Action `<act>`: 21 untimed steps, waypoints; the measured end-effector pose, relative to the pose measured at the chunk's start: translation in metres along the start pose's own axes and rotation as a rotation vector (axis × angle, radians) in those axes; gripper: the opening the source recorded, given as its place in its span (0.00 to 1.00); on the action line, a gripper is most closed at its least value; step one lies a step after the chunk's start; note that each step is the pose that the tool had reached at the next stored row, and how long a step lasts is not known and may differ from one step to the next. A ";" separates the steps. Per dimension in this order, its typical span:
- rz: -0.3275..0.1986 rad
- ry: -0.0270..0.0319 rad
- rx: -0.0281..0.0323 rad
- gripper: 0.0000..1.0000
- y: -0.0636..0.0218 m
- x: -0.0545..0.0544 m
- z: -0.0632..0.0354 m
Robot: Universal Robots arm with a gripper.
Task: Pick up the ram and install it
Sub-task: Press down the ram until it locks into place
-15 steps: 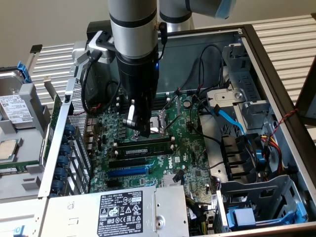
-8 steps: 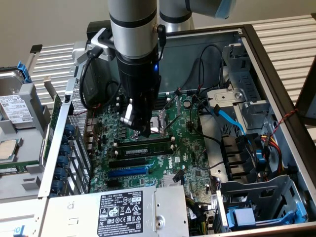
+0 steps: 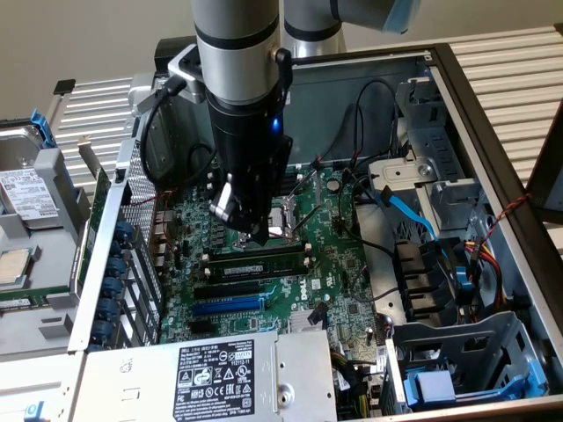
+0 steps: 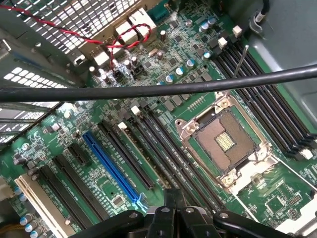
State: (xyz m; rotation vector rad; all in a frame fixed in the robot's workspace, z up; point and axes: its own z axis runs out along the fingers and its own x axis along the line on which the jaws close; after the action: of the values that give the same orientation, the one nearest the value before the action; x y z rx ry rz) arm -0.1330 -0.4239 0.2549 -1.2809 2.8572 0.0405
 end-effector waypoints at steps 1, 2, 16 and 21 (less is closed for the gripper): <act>0.017 -0.0003 0.0004 0.11 0.0000 0.000 0.0000; 0.034 -0.0007 0.0007 0.11 0.0000 0.000 0.0000; 0.262 -0.0052 0.0052 0.11 0.0000 0.000 0.0001; 0.340 -0.0066 0.0068 0.11 0.0000 0.000 0.0000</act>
State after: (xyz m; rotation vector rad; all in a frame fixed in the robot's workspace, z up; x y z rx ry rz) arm -0.1330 -0.4239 0.2548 -0.7780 3.0287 0.0371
